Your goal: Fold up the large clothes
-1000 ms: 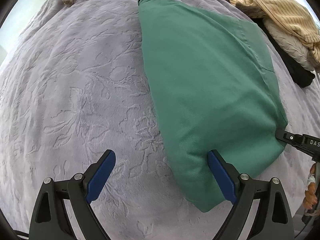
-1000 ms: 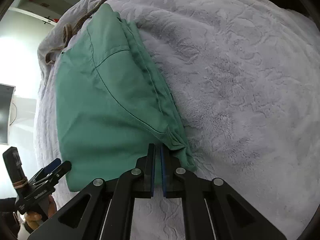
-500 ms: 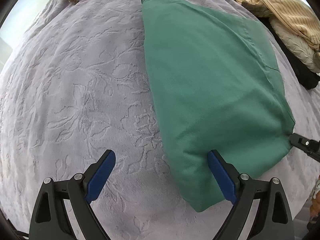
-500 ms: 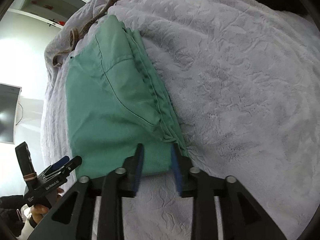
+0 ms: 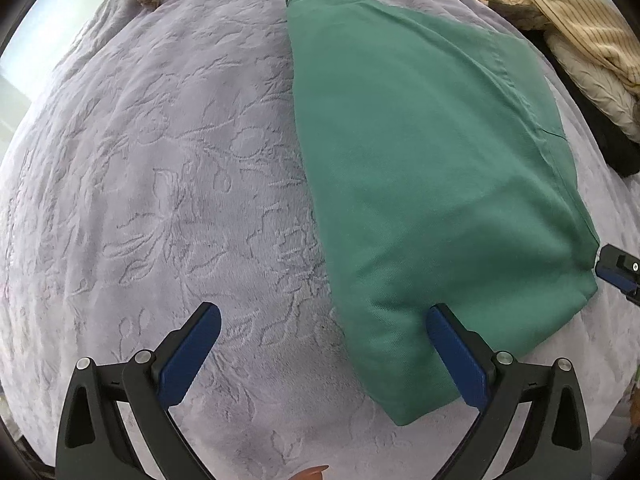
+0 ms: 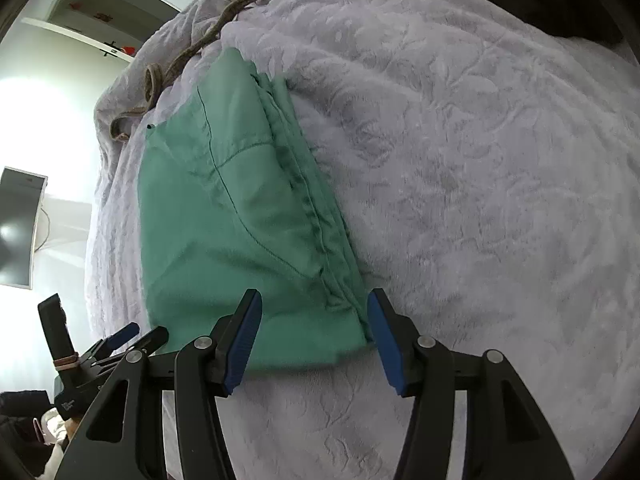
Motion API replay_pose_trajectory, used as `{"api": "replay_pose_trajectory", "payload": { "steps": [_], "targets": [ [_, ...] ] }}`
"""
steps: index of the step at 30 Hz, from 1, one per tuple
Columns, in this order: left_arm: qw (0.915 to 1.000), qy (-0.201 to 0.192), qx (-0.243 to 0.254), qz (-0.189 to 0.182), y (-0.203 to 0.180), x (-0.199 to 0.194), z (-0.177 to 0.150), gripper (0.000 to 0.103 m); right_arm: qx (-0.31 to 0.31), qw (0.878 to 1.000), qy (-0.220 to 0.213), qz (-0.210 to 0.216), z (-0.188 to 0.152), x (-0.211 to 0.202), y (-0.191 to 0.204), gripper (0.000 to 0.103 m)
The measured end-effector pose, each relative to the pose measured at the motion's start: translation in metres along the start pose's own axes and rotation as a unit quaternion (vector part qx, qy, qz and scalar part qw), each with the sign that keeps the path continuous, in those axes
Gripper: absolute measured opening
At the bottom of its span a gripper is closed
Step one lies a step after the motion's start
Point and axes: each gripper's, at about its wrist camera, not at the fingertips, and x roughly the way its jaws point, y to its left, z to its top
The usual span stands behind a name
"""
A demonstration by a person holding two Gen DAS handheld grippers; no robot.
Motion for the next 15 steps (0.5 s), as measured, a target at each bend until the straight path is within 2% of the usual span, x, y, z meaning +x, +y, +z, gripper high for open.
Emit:
{"api": "replay_pose_trajectory", "payload": {
  "steps": [3,7,11,15],
  "targets": [
    [0.9998,-0.017,-0.005,-0.005,0.003,-0.011,0.008,0.103,-0.002,1.0,-0.004,0.013,0.01,-0.001,-0.002,0.059],
    [0.9984,-0.021,-0.036,-0.038,0.019,-0.014,0.021,0.103,0.014,0.999,-0.005,0.044,0.03,0.003,-0.008,0.059],
    [0.9962,-0.022,-0.065,-0.054,0.036,-0.007,0.031,0.103,0.015,0.997,0.005,0.072,0.049,0.013,-0.008,0.059],
    [0.9909,-0.01,-0.083,-0.106,0.044,0.002,0.041,0.103,0.008,0.996,0.015,0.09,0.065,0.026,-0.007,0.059]
  ]
}}
